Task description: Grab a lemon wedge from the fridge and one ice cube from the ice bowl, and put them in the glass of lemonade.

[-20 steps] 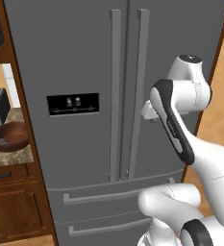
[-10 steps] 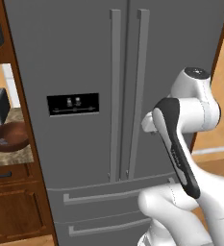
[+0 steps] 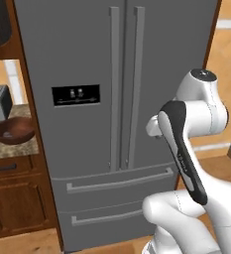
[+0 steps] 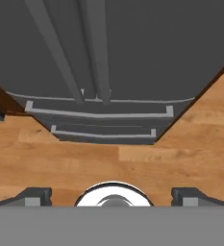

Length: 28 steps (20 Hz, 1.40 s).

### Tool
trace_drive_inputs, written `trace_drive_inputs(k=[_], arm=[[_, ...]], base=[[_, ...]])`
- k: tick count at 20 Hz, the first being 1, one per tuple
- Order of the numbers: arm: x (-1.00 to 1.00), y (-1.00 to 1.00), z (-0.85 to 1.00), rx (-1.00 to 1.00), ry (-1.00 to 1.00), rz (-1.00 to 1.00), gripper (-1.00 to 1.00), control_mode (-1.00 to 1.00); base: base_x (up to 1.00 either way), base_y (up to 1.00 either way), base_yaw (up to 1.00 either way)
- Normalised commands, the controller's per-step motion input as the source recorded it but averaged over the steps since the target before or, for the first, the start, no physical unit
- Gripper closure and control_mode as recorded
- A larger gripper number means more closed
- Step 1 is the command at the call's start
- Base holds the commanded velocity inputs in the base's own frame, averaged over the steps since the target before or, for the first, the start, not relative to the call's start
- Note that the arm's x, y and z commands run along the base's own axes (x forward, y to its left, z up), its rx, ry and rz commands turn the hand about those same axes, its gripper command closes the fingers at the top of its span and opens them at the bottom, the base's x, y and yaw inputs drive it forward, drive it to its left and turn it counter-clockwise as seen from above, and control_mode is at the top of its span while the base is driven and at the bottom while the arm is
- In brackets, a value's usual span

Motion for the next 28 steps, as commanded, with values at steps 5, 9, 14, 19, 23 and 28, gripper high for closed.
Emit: trace_drive_inputs(k=[5, 9, 14, 19, 23, 28], arm=[[0.00, 0.00, 0.00, 0.00, 0.00, 0.00, -1.00, 1.00], [0.00, 0.00, 0.00, 0.00, 0.00, 0.00, -1.00, 1.00], [0.00, 0.00, 0.00, 0.00, 0.00, 0.00, -1.00, 1.00], [0.00, 0.00, 0.00, 0.00, 0.00, 0.00, -1.00, 1.00], [0.00, 0.00, 0.00, 0.00, 0.00, 0.00, -1.00, 1.00], [0.00, 0.00, 0.00, 0.00, 0.00, 0.00, -1.00, 1.00]], base=[[0.00, 0.53, -0.25], [0.02, 0.37, -0.16], [0.00, -0.07, -0.02], [-0.15, -0.27, 0.02], [-0.29, -0.54, 0.06], [-0.43, -0.23, 0.06]])
